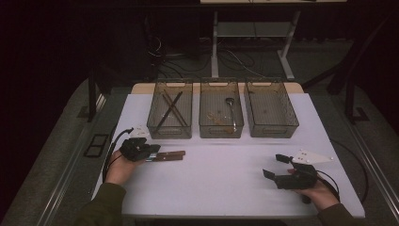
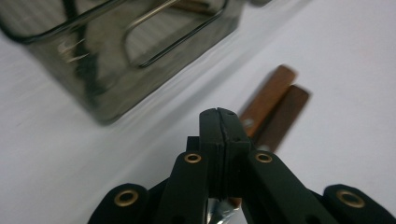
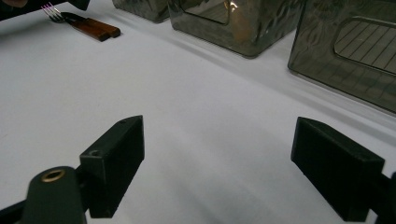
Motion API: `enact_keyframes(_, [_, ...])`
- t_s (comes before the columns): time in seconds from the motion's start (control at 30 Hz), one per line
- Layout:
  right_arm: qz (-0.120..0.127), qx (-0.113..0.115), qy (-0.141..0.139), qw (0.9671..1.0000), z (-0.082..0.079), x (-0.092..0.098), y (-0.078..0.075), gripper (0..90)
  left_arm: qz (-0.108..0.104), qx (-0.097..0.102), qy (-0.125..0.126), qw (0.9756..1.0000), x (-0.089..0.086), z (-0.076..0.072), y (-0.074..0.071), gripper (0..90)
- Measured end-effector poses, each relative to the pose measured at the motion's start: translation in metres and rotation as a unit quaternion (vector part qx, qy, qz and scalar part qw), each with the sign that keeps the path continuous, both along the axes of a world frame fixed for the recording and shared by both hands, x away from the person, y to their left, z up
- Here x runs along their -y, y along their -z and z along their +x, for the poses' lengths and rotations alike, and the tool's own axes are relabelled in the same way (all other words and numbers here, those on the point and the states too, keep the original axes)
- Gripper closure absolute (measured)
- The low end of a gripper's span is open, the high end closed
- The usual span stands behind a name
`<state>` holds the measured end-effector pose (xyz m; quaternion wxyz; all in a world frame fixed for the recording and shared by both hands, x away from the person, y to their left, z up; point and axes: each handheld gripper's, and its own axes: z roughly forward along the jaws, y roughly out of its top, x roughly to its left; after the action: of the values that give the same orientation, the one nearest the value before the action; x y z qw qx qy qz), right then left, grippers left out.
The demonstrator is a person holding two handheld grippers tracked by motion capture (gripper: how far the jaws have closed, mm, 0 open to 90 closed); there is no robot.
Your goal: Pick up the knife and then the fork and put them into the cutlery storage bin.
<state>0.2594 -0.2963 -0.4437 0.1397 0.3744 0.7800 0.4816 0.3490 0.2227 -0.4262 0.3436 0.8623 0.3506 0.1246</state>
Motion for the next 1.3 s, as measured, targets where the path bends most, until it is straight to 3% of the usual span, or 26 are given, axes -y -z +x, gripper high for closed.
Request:
enact_keyframes(0.2, [-0.001,0.001,0.0,1.0,0.0,0.0,0.0,16.9,0.034,-0.017,-0.025,0.999,-0.006,0.007,0.008,89.6])
enact_keyframes(0.5, [0.002,0.0,0.0,1.0,0.0,0.0,0.0,17.0,0.055,-0.026,-0.022,0.9979,-0.005,0.007,0.008,89.7])
enact_keyframes(0.8, [0.004,0.001,0.0,1.0,0.0,0.0,0.0,17.0,0.065,-0.038,-0.015,0.9971,-0.004,0.004,0.006,89.8])
enact_keyframes(1.3, [0.006,0.005,-0.003,1.0,-0.001,0.0,-0.002,17.0,0.051,-0.063,0.003,0.9967,-0.008,-0.009,0.005,89.8])
